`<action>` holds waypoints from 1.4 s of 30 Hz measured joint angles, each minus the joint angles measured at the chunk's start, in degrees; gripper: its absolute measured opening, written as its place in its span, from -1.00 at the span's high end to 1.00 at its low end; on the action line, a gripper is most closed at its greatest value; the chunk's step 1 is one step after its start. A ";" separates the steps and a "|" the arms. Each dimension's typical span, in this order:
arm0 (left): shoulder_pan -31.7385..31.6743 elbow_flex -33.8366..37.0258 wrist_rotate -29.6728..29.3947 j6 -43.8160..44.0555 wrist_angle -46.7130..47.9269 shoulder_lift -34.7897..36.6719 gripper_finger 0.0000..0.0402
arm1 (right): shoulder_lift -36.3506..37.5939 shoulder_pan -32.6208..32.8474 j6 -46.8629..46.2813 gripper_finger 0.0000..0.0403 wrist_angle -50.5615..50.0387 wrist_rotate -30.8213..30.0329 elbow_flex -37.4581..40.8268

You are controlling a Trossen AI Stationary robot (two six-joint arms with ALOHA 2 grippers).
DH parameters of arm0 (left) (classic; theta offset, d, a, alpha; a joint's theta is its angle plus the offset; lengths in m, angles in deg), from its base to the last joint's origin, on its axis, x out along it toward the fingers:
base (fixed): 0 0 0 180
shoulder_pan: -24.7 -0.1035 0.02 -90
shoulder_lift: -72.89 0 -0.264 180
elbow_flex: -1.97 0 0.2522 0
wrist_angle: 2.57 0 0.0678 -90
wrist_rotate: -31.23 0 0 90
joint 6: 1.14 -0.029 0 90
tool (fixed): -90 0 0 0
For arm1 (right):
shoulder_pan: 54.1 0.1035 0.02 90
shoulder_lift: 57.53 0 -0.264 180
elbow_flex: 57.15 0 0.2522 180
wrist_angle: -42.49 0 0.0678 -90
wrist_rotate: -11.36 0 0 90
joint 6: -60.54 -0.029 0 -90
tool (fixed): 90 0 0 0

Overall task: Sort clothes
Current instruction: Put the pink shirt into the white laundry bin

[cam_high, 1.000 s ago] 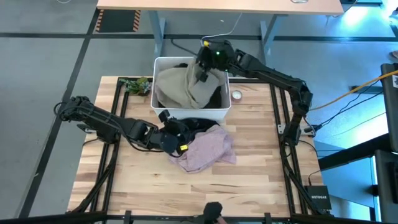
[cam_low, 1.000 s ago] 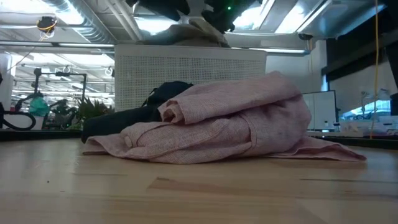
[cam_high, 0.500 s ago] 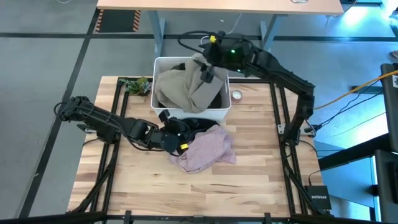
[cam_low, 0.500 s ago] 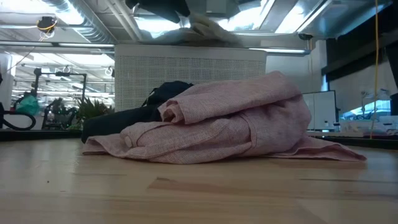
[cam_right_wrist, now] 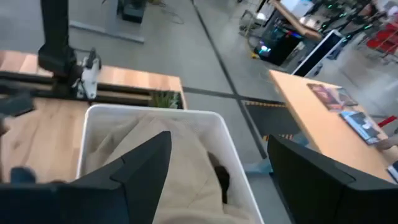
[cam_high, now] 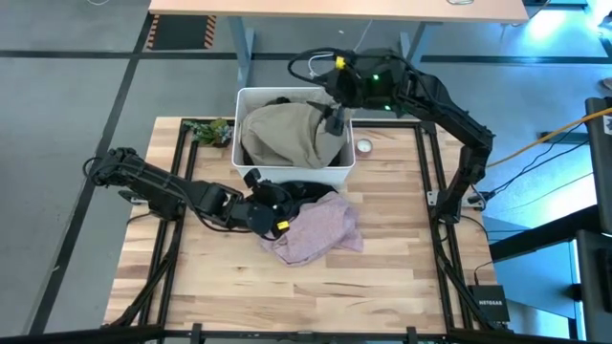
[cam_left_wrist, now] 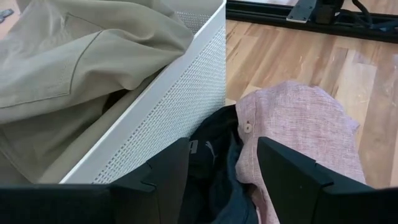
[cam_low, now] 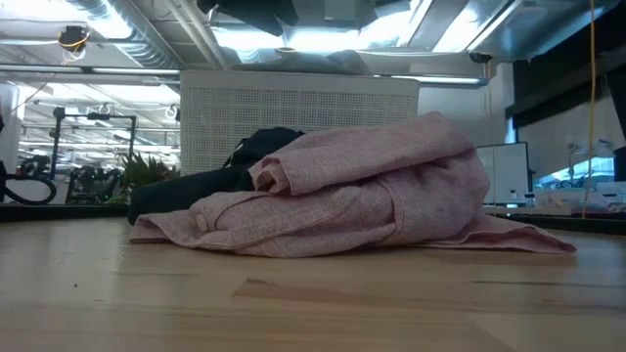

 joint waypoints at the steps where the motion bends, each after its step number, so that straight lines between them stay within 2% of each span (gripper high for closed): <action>1: 0.01 0.00 0.00 -0.01 0.02 0.00 0.07 | 0.06 0.00 -0.02 -0.41 -0.46 0.16 0.00; 13: 0.27 -0.02 0.00 0.73 1.96 0.00 0.07 | 0.22 0.74 -1.90 -0.41 -10.07 8.38 1.04; 24: 1.12 -0.02 -0.07 1.72 4.64 0.00 0.07 | 0.24 8.92 -1.70 -0.41 -12.04 7.64 5.23; 30: 3.06 2.02 -2.92 -0.27 5.09 0.04 0.07 | 0.24 13.26 -1.62 -0.41 -12.22 5.07 7.56; 37: 3.56 4.47 -3.63 2.91 7.11 2.27 0.07 | 0.30 13.88 -2.18 -0.41 -12.45 7.85 9.82; 42: 4.82 9.90 -3.67 4.35 3.65 7.10 0.07 | 0.62 13.88 -2.96 -0.41 -12.50 7.91 12.84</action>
